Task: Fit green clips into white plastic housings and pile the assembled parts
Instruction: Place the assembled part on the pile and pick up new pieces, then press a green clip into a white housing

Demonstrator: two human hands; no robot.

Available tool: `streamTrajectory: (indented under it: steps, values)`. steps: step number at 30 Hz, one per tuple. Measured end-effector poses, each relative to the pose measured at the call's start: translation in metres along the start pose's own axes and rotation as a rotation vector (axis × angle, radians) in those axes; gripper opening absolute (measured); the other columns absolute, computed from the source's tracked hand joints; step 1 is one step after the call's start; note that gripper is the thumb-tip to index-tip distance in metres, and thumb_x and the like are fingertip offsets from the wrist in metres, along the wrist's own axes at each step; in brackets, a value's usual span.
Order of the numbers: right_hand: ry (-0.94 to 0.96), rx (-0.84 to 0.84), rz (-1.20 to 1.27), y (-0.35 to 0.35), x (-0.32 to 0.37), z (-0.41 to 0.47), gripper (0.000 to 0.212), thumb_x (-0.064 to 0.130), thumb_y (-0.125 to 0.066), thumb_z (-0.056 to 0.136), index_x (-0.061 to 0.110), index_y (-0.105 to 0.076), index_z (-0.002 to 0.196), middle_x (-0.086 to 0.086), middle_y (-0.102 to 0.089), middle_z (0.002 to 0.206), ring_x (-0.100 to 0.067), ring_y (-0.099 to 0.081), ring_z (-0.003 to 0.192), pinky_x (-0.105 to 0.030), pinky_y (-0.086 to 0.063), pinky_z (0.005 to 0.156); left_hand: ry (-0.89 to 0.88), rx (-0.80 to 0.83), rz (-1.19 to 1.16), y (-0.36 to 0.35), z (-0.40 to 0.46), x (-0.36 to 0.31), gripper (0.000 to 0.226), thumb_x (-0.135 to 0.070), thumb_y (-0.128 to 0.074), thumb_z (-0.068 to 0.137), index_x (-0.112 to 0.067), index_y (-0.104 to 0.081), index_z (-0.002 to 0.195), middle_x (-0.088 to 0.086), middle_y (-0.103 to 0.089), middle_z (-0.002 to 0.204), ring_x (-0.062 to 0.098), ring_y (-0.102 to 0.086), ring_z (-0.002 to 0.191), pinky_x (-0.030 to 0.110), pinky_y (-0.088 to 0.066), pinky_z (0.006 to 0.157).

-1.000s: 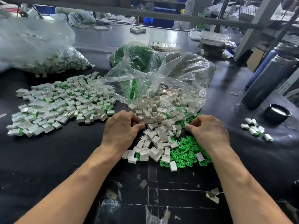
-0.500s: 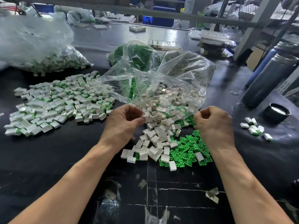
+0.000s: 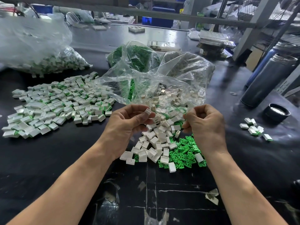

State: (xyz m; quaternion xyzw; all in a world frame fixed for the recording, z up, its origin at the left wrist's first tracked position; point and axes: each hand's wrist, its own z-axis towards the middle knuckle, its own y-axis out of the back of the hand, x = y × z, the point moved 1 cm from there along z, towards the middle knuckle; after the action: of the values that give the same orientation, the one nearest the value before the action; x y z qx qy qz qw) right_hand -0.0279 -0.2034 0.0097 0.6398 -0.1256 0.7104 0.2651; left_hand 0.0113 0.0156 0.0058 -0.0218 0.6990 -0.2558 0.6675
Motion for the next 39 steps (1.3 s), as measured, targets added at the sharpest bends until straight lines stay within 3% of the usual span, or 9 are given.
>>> streamTrajectory:
  steps: [7, 12, 17, 21, 23, 27, 32, 36, 39]
  values:
    - [-0.044, 0.092, 0.041, -0.010, 0.003, -0.007, 0.006, 0.008, -0.069, 0.093, 0.007, -0.064, 0.089, -0.016, -0.075, 0.077, -0.021, -0.071, 0.054, -0.035, -0.060, 0.049, 0.010, 0.031, 0.054, -0.005, -0.002, 0.003, 0.025, -0.012, -0.071, 0.085, -0.005, -0.065, 0.108, 0.021, -0.076, 0.108, 0.025, -0.074, 0.086, 0.032, -0.059, 0.072]
    - [-0.008, 0.229, 0.073, -0.021, 0.004, -0.016, 0.011, 0.015, -0.064, 0.102, 0.011, -0.065, 0.092, -0.011, -0.074, 0.068, -0.024, -0.067, 0.050, -0.031, -0.056, 0.047, -0.013, 0.152, 0.049, -0.018, -0.006, 0.007, 0.032, -0.023, -0.077, 0.080, -0.007, -0.065, 0.106, 0.018, -0.073, 0.121, 0.034, -0.073, 0.107, 0.035, -0.060, 0.082]
    - [0.046, 0.206, 0.037, -0.021, 0.004, -0.020, 0.010, 0.018, -0.065, 0.102, 0.016, -0.069, 0.093, -0.007, -0.071, 0.063, -0.017, -0.063, 0.047, -0.026, -0.052, 0.047, -0.008, 0.149, 0.110, -0.019, -0.006, 0.010, 0.022, -0.016, -0.076, 0.088, -0.006, -0.067, 0.105, 0.020, -0.072, 0.121, 0.035, -0.070, 0.114, 0.046, -0.055, 0.095]
    - [0.142, 0.135, -0.140, -0.023, 0.005, -0.022, 0.009, 0.022, -0.068, 0.099, 0.022, -0.071, 0.091, 0.004, -0.075, 0.077, -0.012, -0.070, 0.065, -0.030, -0.058, 0.061, -0.024, 0.154, 0.200, -0.023, -0.007, 0.012, 0.020, -0.015, -0.073, 0.087, -0.006, -0.068, 0.104, 0.016, -0.075, 0.116, 0.031, -0.072, 0.111, 0.041, -0.057, 0.094]
    - [0.226, 0.105, -0.232, -0.024, 0.008, -0.025, 0.008, 0.022, -0.070, 0.098, 0.025, -0.073, 0.091, 0.009, -0.075, 0.081, -0.005, -0.070, 0.072, -0.022, -0.057, 0.066, -0.039, 0.154, 0.245, -0.024, -0.008, 0.013, 0.020, -0.018, -0.074, 0.085, -0.009, -0.070, 0.103, 0.012, -0.076, 0.111, 0.029, -0.072, 0.108, 0.041, -0.057, 0.095]
    - [0.349, 0.133, -0.383, -0.026, 0.013, -0.028, 0.018, 0.024, -0.072, 0.097, 0.019, -0.079, 0.113, 0.005, -0.073, 0.098, -0.007, -0.068, 0.084, -0.016, -0.054, 0.076, -0.055, 0.123, 0.248, -0.022, -0.008, 0.015, 0.020, -0.018, -0.075, 0.085, -0.010, -0.071, 0.103, 0.006, -0.076, 0.102, 0.017, -0.071, 0.099, 0.036, -0.058, 0.096]
    - [0.362, 0.231, -0.416, -0.025, 0.010, -0.027, 0.031, 0.025, -0.075, 0.095, 0.024, -0.074, 0.126, 0.011, -0.065, 0.102, -0.002, -0.063, 0.084, -0.007, -0.047, 0.071, -0.053, 0.104, 0.252, -0.021, -0.006, 0.016, 0.020, -0.014, -0.073, 0.089, -0.006, -0.070, 0.107, 0.013, -0.075, 0.108, 0.020, -0.071, 0.100, 0.034, -0.057, 0.096]
    - [0.372, 0.173, -0.360, -0.023, 0.008, -0.025, 0.026, 0.019, -0.072, 0.098, 0.020, -0.076, 0.123, 0.008, -0.069, 0.098, -0.007, -0.066, 0.087, -0.011, -0.048, 0.076, -0.052, 0.102, 0.244, -0.022, -0.006, 0.016, 0.023, -0.018, -0.072, 0.088, -0.005, -0.069, 0.107, 0.013, -0.076, 0.109, 0.023, -0.073, 0.107, 0.036, -0.058, 0.094]
    - [0.220, 0.191, -0.070, -0.021, 0.006, -0.024, 0.017, 0.012, -0.072, 0.096, 0.020, -0.080, 0.109, 0.004, -0.075, 0.081, -0.009, -0.068, 0.070, -0.020, -0.053, 0.065, -0.076, 0.058, 0.279, -0.018, -0.005, 0.015, 0.017, -0.014, -0.071, 0.091, -0.006, -0.070, 0.106, 0.014, -0.076, 0.106, 0.021, -0.074, 0.097, 0.028, -0.059, 0.080]
